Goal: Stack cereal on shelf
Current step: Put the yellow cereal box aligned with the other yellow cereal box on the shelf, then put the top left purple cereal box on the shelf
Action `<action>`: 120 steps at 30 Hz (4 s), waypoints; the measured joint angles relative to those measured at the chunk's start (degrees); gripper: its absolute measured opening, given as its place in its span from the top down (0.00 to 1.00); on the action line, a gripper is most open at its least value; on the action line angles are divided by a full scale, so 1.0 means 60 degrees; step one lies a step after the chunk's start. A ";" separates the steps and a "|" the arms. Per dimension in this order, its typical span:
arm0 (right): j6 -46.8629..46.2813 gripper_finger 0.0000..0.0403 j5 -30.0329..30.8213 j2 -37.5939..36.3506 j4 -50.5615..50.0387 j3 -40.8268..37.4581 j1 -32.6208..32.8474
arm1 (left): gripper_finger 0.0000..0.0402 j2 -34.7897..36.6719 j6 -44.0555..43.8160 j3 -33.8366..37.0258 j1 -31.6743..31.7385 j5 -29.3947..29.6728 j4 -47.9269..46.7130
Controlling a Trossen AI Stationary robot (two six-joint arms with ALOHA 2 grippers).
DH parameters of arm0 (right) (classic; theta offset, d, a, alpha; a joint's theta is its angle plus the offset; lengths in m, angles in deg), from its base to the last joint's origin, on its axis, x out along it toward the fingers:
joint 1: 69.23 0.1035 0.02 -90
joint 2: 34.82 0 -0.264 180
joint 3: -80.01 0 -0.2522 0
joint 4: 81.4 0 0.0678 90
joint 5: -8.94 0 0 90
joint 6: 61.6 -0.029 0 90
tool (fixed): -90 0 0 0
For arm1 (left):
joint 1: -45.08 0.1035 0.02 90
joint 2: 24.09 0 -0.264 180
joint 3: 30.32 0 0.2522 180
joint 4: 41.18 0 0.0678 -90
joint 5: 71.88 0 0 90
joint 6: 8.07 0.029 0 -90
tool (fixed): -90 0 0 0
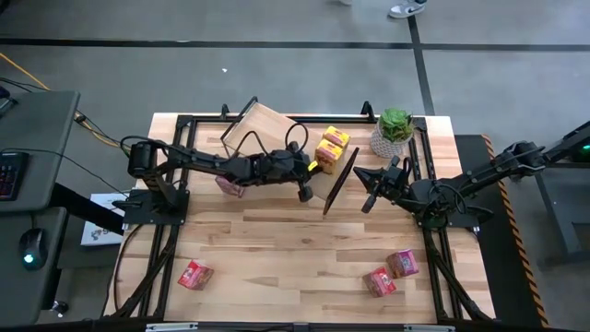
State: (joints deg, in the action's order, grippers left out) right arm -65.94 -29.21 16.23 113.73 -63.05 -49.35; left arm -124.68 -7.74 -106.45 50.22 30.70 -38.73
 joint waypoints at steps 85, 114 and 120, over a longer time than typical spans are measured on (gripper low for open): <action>-0.1453 1.00 -0.1712 0.0001 -0.1429 0.0000 -0.1005 | 0.17 1.0954 0.0300 0.7292 -0.1180 0.0747 -0.0185; -0.1449 1.00 -0.1677 0.0002 -0.1548 0.0000 -0.1005 | 0.17 0.6034 0.2737 0.2761 -0.1024 0.2174 -1.1714; -0.1449 1.00 -0.1694 0.0001 -0.1578 0.0000 -0.1005 | 0.17 0.5551 0.2714 0.2761 -0.0560 0.1955 -1.2098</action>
State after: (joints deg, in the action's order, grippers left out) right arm -74.64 -39.37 16.23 104.26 -63.05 -55.38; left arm -91.38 8.55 -89.88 46.86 42.43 -111.32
